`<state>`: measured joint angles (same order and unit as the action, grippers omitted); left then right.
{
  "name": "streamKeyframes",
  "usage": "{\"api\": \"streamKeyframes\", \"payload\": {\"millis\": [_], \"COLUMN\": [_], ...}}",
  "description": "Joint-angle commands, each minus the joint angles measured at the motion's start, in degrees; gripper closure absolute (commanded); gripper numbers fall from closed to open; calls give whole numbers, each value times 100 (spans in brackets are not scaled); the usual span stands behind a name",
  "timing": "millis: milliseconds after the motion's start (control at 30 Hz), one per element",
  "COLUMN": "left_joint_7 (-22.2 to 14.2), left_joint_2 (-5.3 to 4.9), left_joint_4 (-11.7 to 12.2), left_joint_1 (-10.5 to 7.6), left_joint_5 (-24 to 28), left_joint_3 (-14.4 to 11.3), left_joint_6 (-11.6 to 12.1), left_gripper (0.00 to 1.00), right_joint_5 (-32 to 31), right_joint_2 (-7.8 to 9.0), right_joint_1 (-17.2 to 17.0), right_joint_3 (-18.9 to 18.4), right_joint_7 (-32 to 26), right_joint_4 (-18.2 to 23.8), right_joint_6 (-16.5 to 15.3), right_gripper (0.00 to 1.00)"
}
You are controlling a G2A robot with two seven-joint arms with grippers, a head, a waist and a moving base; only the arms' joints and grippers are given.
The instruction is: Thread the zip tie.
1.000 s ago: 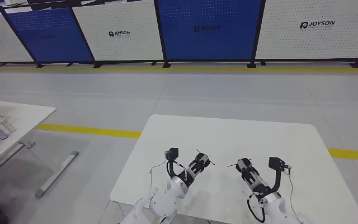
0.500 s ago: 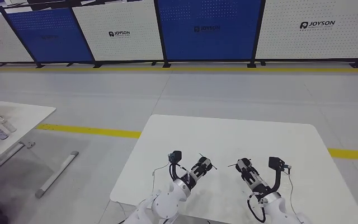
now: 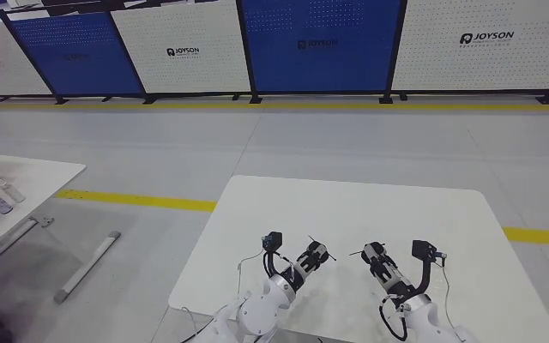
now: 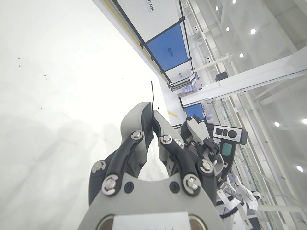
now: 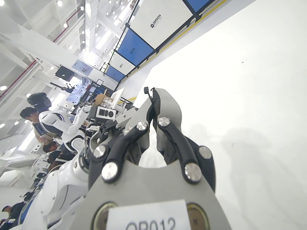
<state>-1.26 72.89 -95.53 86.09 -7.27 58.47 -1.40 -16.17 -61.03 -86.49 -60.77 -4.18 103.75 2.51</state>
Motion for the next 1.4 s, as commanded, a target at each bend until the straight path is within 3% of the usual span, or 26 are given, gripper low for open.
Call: {"api": "streamKeyframes", "payload": {"millis": [0, 167, 567, 833, 967, 1033, 1367], "left_joint_7": [121, 438, 403, 403, 403, 403, 403], "left_joint_2": [10, 55, 57, 57, 57, 57, 57], "left_joint_4": [1, 36, 44, 44, 44, 44, 44], "left_joint_1": [-8, -54, -66, -66, -66, -66, -66], "left_joint_5": [80, 357, 374, 374, 374, 374, 374], "left_joint_3": [27, 53, 48, 48, 48, 48, 48], "left_joint_6": [16, -9, 1, 1, 1, 1, 1], "left_gripper": [100, 100, 100, 100, 100, 100, 100], "right_joint_5": [0, 0, 138, 510, 708, 739, 739], "right_joint_2": [0, 0, -16, -27, -34, -30, -30], "right_joint_1": [0, 0, -28, -405, -814, -912, -912], "right_joint_3": [0, 0, -75, -333, -438, -493, -493], "right_joint_7": [0, 0, 32, 117, 302, 244, 244], "right_joint_4": [0, 0, -41, 37, 269, 351, 351], "right_joint_6": [0, 0, -51, -493, -513, -376, -376], "right_gripper": [100, 100, 100, 100, 100, 100, 100]}}
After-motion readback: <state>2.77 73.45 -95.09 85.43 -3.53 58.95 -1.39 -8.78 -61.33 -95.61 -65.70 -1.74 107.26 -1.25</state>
